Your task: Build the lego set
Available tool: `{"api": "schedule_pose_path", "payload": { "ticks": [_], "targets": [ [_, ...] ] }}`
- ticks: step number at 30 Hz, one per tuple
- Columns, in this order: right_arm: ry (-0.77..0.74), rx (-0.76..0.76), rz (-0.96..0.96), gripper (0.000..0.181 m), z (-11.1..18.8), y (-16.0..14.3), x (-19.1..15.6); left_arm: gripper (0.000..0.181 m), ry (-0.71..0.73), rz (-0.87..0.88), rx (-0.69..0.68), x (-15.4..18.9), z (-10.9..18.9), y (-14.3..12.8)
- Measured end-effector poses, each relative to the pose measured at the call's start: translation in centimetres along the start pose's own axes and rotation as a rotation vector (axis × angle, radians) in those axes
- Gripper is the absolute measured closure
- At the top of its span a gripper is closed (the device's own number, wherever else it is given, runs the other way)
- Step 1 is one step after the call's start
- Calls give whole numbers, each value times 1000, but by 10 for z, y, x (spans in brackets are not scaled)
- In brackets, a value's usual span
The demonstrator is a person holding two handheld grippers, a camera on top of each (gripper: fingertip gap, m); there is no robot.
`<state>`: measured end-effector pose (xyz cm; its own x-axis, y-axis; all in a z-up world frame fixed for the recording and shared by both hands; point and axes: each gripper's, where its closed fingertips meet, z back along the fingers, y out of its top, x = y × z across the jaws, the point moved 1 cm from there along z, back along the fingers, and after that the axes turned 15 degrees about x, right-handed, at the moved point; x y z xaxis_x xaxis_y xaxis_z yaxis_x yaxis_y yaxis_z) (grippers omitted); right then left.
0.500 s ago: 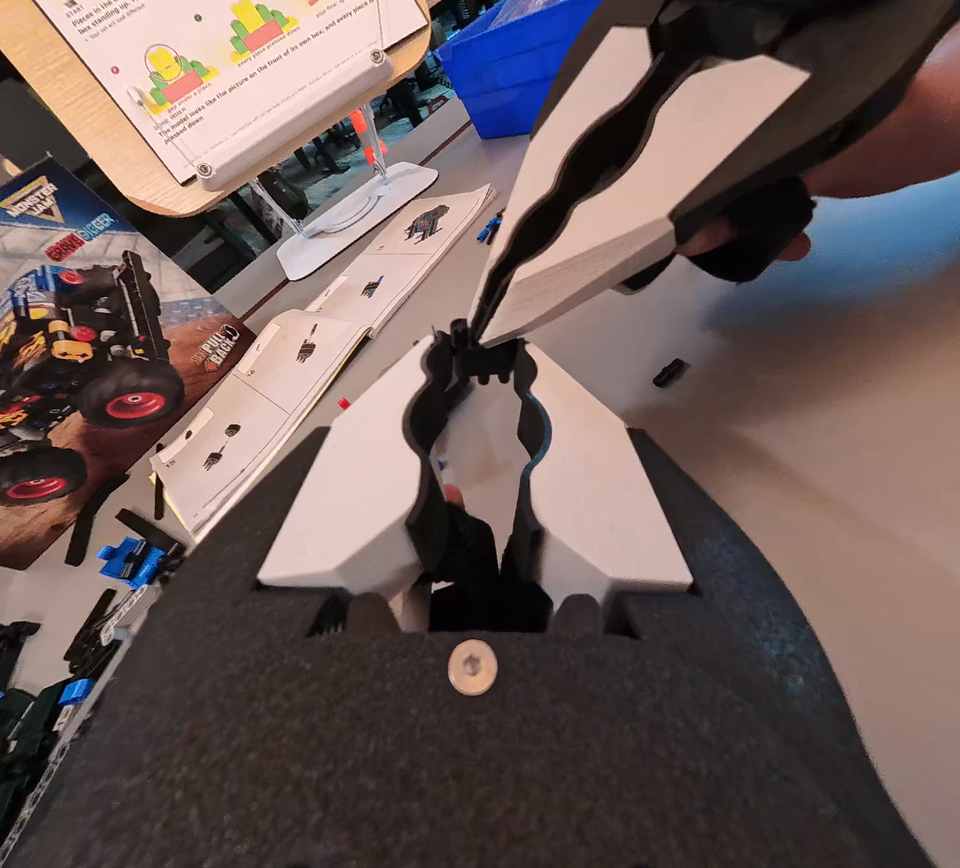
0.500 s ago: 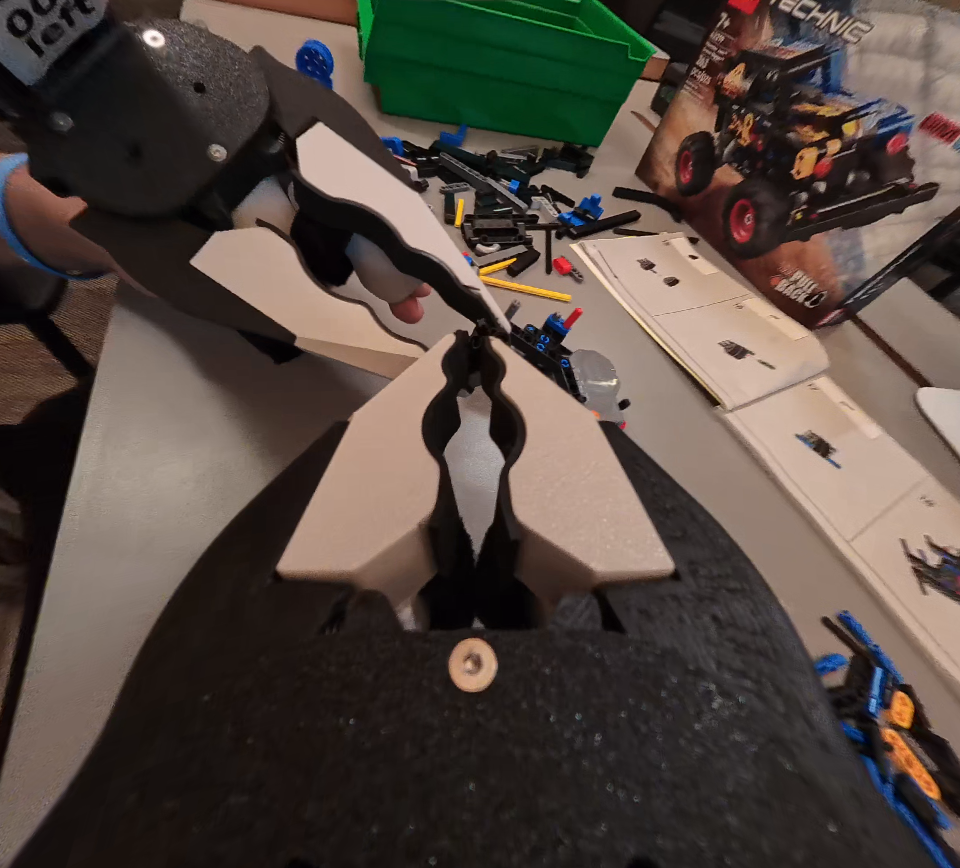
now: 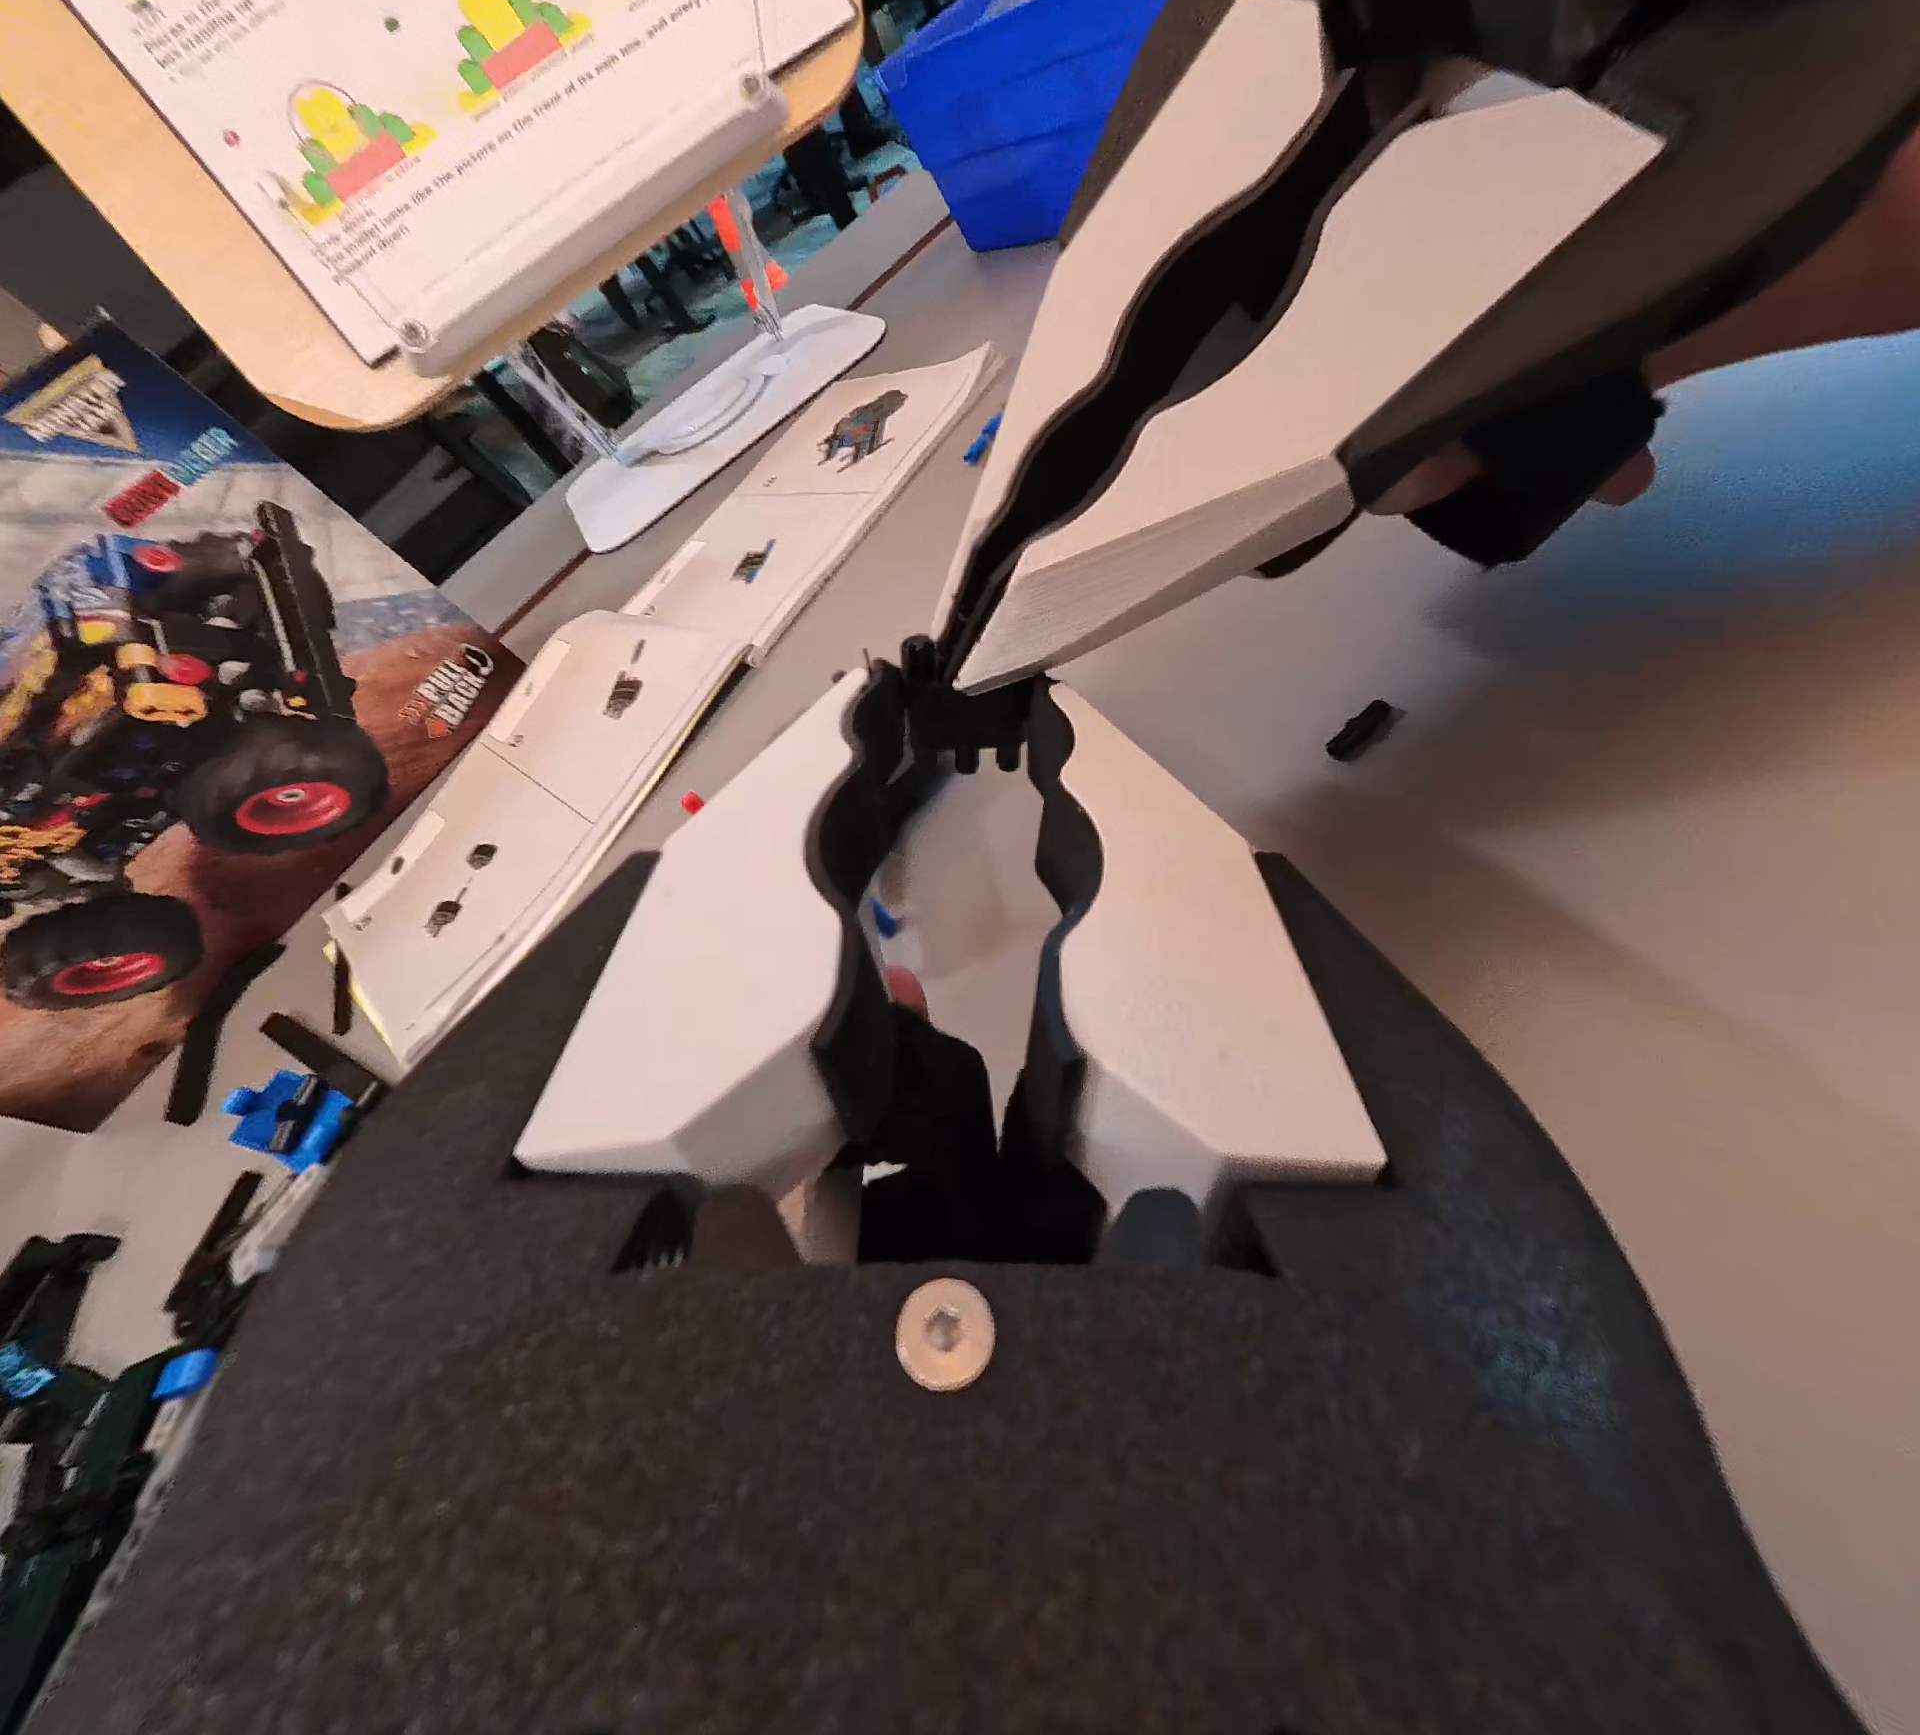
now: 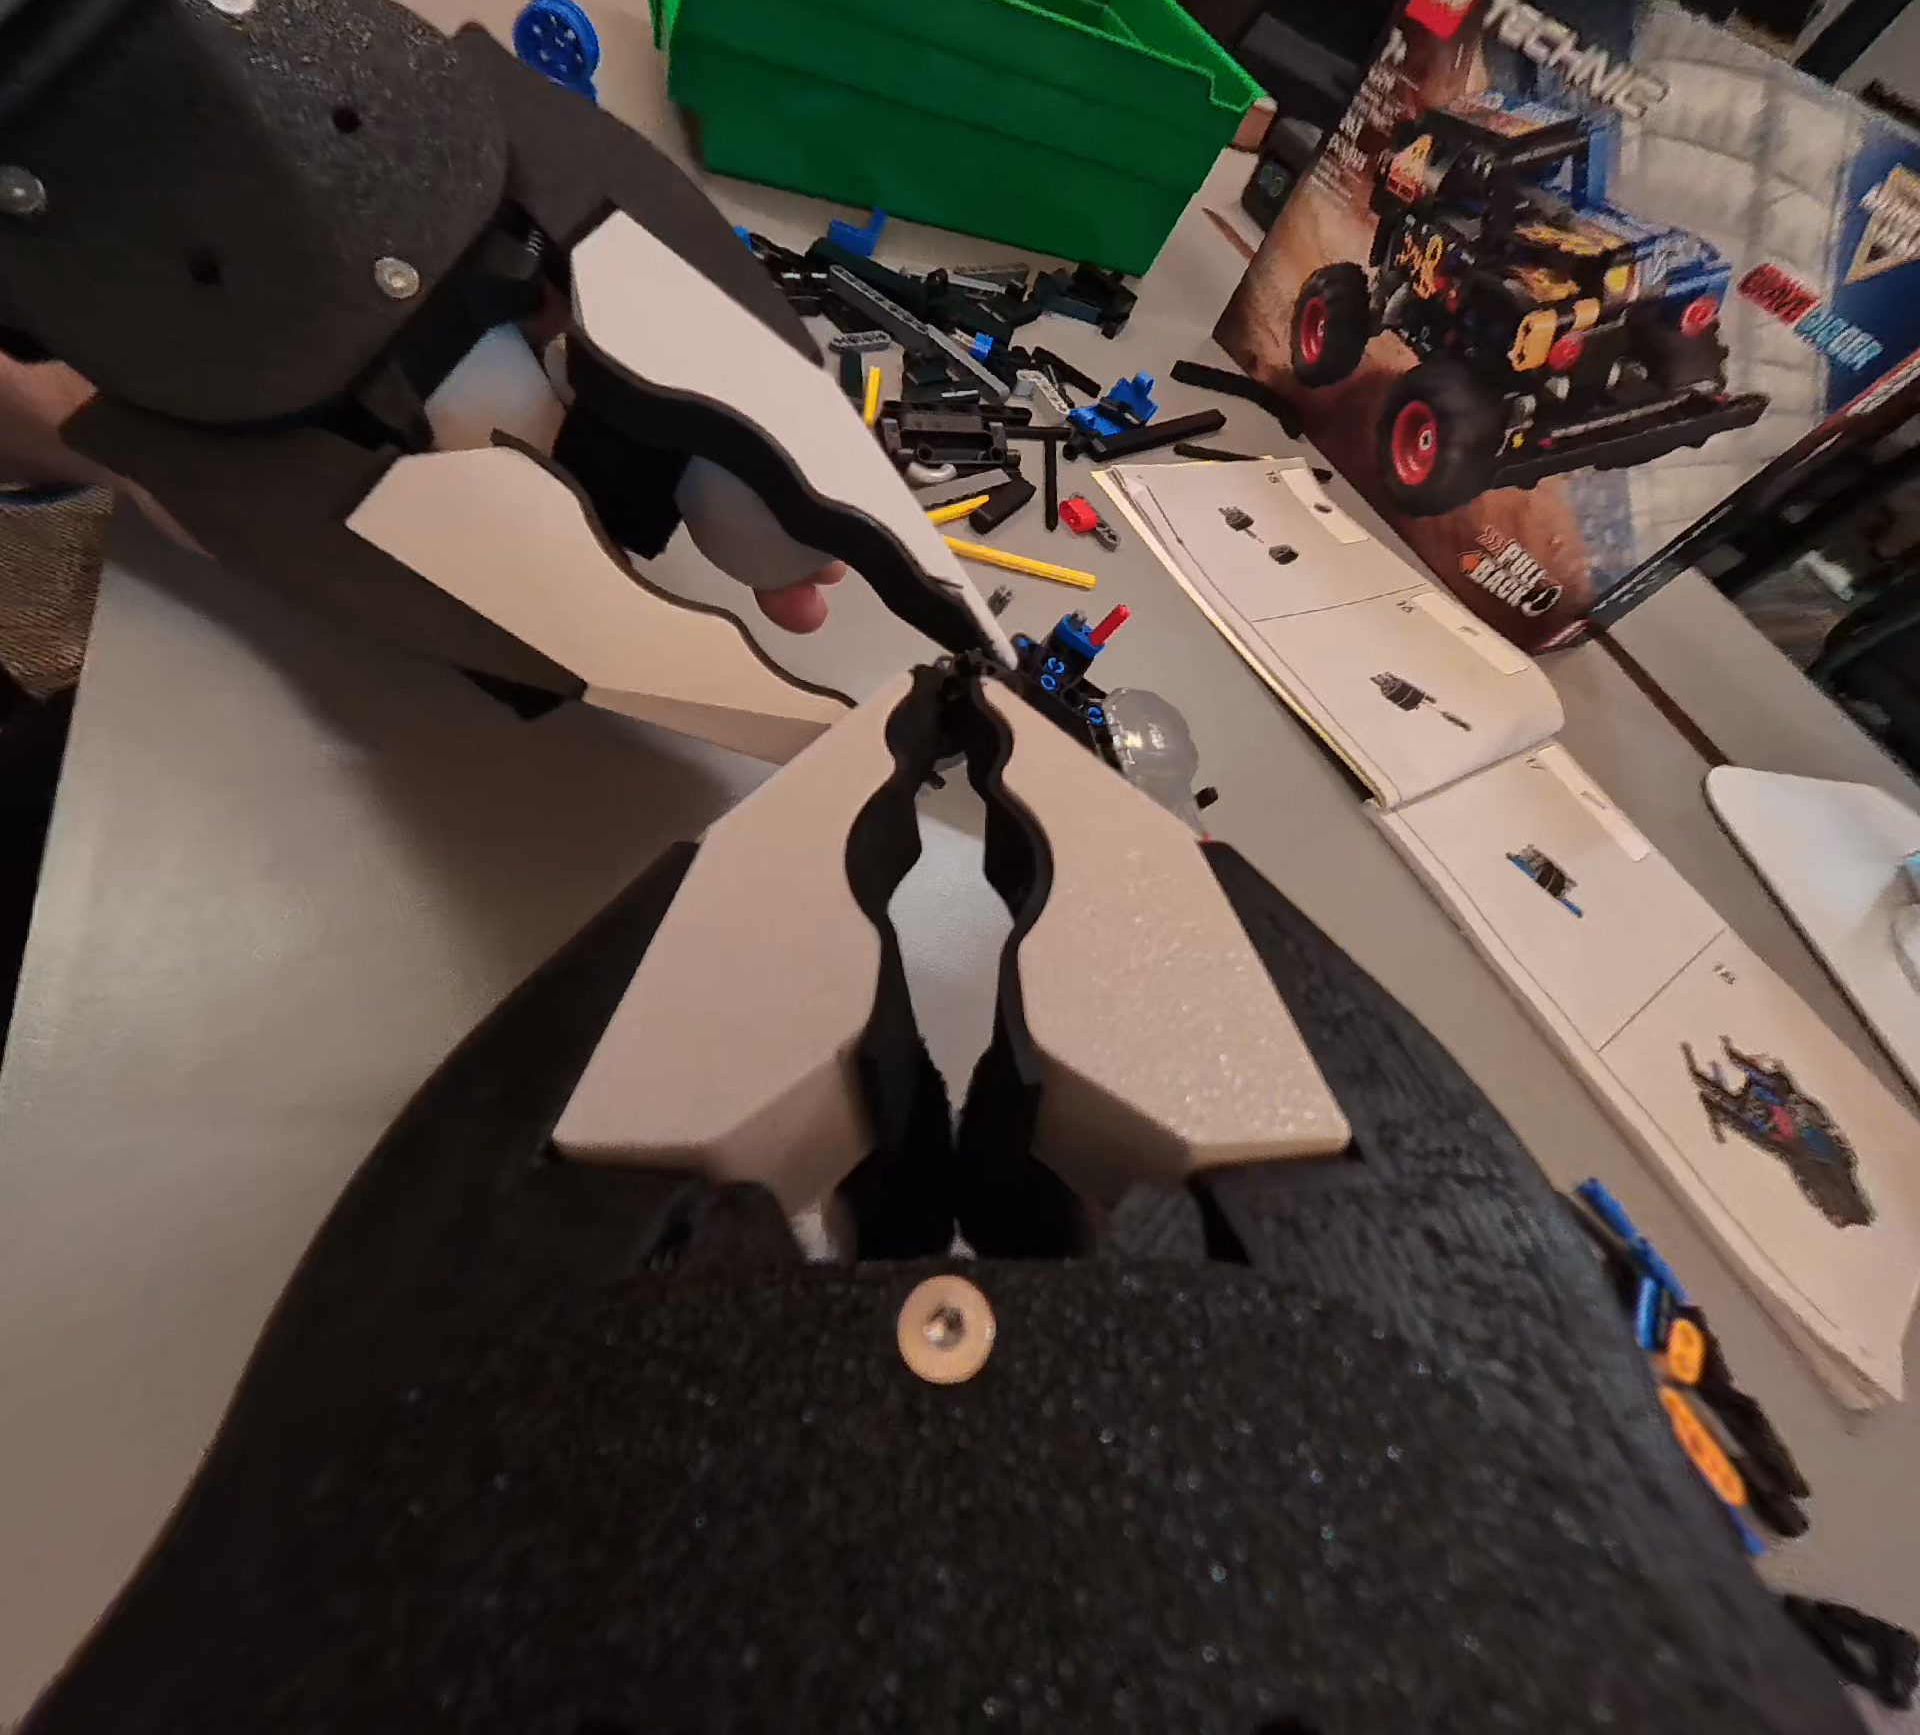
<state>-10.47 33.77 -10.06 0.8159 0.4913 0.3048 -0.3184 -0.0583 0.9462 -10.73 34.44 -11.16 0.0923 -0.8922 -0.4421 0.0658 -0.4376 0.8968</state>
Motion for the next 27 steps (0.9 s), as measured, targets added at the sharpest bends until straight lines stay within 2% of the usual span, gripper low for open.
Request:
{"api": "schedule_pose_path", "payload": {
  "ticks": [3,6,10,15,27],
  "targets": [
    [-16,-5,-19,177,1,1,1,159,-9,16,8,0,-1,0],
    [-59,11,32,166,4,4,4,159,-14,16,10,1,-1,1],
    [-32,31,26,166,7,7,-4,159,-11,2,3,1,-1,0],
    [-45,50,10,174,9,9,-1,159,-15,-12,0,3,-2,-1],
    [-9,37,-31,178,7,2,-1,159,-15,-39,1,4,0,1]
  ]
}}
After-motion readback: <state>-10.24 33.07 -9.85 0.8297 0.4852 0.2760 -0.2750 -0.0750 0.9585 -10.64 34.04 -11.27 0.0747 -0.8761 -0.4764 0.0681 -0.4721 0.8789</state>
